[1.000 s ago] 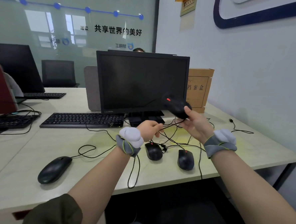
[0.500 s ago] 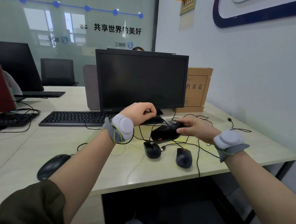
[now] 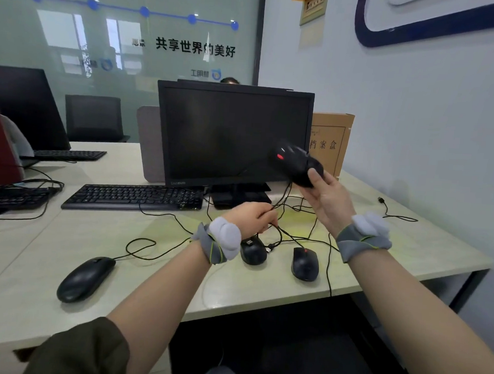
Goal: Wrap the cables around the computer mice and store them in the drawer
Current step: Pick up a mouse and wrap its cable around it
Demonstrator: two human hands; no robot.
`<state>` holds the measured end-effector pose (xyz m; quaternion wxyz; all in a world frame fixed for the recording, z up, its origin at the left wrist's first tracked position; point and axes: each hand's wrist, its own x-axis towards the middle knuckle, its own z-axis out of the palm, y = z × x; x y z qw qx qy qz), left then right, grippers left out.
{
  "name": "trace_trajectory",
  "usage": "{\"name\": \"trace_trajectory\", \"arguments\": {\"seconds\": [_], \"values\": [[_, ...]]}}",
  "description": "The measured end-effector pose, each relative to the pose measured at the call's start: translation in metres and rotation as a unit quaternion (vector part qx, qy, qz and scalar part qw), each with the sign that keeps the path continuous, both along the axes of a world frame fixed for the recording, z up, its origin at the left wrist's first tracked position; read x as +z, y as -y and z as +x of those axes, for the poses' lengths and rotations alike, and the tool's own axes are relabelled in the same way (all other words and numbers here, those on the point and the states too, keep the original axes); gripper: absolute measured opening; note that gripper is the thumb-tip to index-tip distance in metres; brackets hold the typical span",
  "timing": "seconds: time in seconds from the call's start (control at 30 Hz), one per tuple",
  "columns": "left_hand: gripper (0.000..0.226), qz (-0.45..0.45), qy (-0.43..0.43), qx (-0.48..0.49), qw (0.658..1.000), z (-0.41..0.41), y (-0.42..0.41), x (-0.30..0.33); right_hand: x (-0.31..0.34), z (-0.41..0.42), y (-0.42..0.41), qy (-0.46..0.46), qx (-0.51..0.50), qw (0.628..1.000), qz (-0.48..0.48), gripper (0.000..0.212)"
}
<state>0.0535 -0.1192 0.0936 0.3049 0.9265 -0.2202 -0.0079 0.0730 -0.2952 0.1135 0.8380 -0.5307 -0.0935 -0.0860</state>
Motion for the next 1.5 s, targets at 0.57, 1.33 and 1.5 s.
{"name": "trace_trajectory", "arguments": {"seconds": [0.57,1.33,1.5], "values": [[0.006,-0.068,0.133,-0.067,0.986,0.004,-0.033,0.034,-0.006,-0.015,0.010,0.081,0.120,0.700,-0.700,0.036],[0.034,0.112,0.078,0.049,0.989,-0.002,0.006,0.001,-0.016,0.009,0.006,-0.016,-0.032,0.996,-0.077,0.029],[0.029,0.171,0.140,0.053,0.974,-0.003,0.013,0.012,-0.020,0.006,0.015,0.061,-0.159,0.877,-0.449,0.036]]}}
